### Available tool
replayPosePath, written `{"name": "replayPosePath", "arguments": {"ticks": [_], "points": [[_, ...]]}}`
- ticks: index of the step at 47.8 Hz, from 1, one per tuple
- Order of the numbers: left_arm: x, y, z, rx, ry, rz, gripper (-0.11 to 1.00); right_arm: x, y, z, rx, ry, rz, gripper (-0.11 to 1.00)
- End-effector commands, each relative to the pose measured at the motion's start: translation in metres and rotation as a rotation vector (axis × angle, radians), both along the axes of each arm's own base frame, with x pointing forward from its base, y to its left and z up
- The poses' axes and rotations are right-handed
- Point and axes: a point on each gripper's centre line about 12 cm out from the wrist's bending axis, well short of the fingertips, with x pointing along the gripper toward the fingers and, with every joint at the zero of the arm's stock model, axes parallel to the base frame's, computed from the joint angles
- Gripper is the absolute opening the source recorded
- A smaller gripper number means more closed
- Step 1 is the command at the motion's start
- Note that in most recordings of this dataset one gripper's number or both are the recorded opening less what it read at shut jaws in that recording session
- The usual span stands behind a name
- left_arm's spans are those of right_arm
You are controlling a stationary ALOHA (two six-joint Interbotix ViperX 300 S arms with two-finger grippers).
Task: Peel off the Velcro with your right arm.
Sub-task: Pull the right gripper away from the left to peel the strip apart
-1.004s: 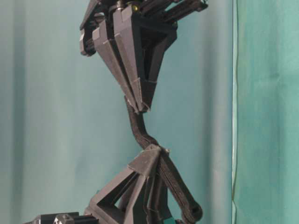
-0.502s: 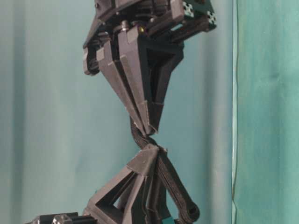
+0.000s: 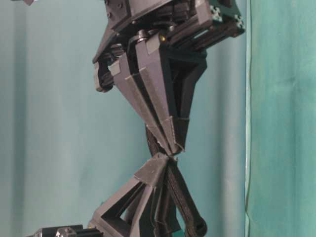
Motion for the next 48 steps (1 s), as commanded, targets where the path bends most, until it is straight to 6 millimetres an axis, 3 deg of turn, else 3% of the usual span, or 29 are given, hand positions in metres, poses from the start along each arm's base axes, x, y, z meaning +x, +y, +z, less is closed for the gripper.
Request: {"name": "replayPosePath", "arguments": {"ticks": [1, 48], "points": [[0.001, 0.002, 0.011, -0.001, -0.038, 0.007, 0.10, 0.003, 0.008, 0.012, -0.009, -0.035, 0.029, -0.09], [0.001, 0.002, 0.010, 0.001, -0.043, 0.007, 0.10, 0.011, 0.035, -0.008, -0.101, 0.114, 0.095, -0.09]]}}
